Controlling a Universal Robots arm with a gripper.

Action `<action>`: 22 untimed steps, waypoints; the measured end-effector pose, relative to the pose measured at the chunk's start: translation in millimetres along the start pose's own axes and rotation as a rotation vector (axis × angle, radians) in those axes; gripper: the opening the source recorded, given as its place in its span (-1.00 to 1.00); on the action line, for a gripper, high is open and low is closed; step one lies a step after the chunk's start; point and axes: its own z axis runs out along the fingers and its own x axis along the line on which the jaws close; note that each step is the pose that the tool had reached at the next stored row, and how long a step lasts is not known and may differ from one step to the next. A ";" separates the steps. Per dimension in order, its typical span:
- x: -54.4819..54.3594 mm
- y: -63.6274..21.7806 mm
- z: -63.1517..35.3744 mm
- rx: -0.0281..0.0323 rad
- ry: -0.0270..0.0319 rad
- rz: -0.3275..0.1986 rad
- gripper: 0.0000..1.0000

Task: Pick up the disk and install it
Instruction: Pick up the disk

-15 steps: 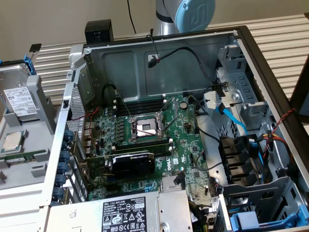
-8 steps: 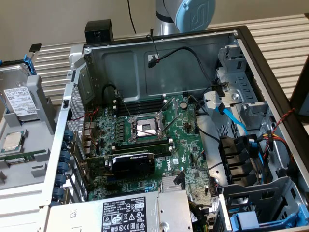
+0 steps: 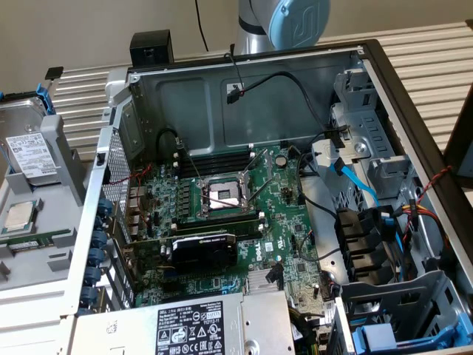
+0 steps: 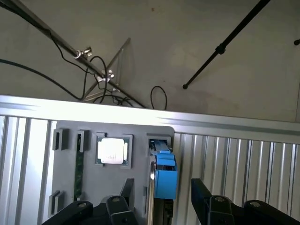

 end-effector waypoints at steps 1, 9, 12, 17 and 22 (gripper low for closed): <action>0.2 -0.1 1.3 -0.0001 0.0000 -0.001 0.20; 1.5 -1.3 15.4 0.0001 0.0004 -0.012 0.20; 1.9 -1.6 21.0 0.0001 0.0006 -0.017 0.20; 2.3 -2.3 30.0 0.0003 0.0008 -0.024 0.20; 2.5 -2.8 38.5 0.0008 -0.0048 -0.029 0.20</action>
